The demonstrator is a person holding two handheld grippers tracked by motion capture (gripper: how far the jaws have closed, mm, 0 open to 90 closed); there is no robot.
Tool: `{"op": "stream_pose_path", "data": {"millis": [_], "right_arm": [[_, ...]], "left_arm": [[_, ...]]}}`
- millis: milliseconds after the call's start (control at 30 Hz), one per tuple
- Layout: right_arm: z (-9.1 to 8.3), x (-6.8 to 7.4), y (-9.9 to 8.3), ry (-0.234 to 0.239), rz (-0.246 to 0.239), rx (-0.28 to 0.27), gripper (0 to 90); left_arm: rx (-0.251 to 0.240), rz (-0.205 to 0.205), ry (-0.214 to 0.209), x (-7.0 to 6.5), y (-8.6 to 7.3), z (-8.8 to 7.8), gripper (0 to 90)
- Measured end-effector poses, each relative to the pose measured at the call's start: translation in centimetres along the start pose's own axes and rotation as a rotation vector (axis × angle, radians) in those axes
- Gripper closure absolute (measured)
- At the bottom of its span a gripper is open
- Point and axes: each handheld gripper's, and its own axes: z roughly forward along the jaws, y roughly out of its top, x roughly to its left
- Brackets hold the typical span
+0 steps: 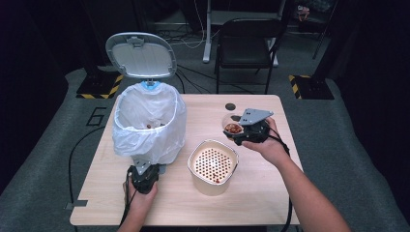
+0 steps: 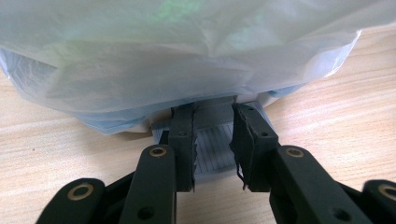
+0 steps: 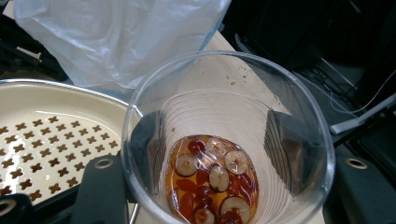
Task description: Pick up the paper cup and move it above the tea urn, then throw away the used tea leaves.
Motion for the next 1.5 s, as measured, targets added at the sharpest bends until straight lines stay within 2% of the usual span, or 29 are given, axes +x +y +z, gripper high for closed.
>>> {"op": "stream_pose_path", "data": {"millis": [67,100,167,233,367,667,833,1000,1100,1200,1300,1400,1467,1500], "right_arm": [[0.0,0.1,0.1,-0.002,-0.013,-0.003,38.7],[-0.1,0.5,0.4,-0.006,-0.054,-0.013,38.9],[-0.2,0.7,0.4,-0.006,-0.066,-0.015,38.9],[-0.3,1.2,0.7,-0.016,-0.129,-0.025,39.1],[-0.3,1.8,1.0,-0.029,-0.211,-0.034,39.2],[0.0,2.7,1.1,-0.038,-0.333,-0.039,39.2],[0.1,2.9,1.1,-0.042,-0.372,-0.037,39.1],[0.0,3.6,1.0,-0.067,-0.433,-0.013,39.1],[0.1,4.3,1.0,-0.094,-0.495,0.023,39.1],[0.0,5.2,1.2,-0.117,-0.579,0.042,39.6],[-0.1,5.8,1.4,-0.134,-0.619,0.046,39.9],[-0.1,6.5,1.7,-0.150,-0.679,0.061,40.3],[-0.1,6.6,1.8,-0.157,-0.693,0.063,40.6],[0.0,7.1,1.8,-0.183,-0.752,0.082,41.6]], "left_arm": [[0.000,0.000,0.000,0.0,0.0,0.0,69.7],[0.000,0.000,0.001,0.0,0.0,0.0,69.6],[0.000,0.001,0.001,0.0,0.0,0.0,69.7],[0.000,0.000,-0.001,0.0,0.0,0.0,69.7],[0.000,0.001,0.000,0.0,0.0,0.0,69.7],[0.000,0.001,-0.002,0.0,0.0,0.0,69.7],[0.000,0.000,-0.001,0.0,0.0,0.0,69.7],[0.000,0.001,-0.001,0.0,0.0,0.0,69.7],[0.000,0.000,-0.001,0.0,0.0,0.0,69.7],[0.000,0.001,0.000,0.0,0.0,0.0,69.7],[0.000,0.000,0.000,0.0,0.0,0.0,69.6],[0.000,0.001,-0.001,0.0,0.0,0.0,69.6],[0.000,0.001,-0.001,0.0,0.0,0.0,69.6],[0.007,0.002,-0.002,0.0,0.0,-0.1,69.5]]}}
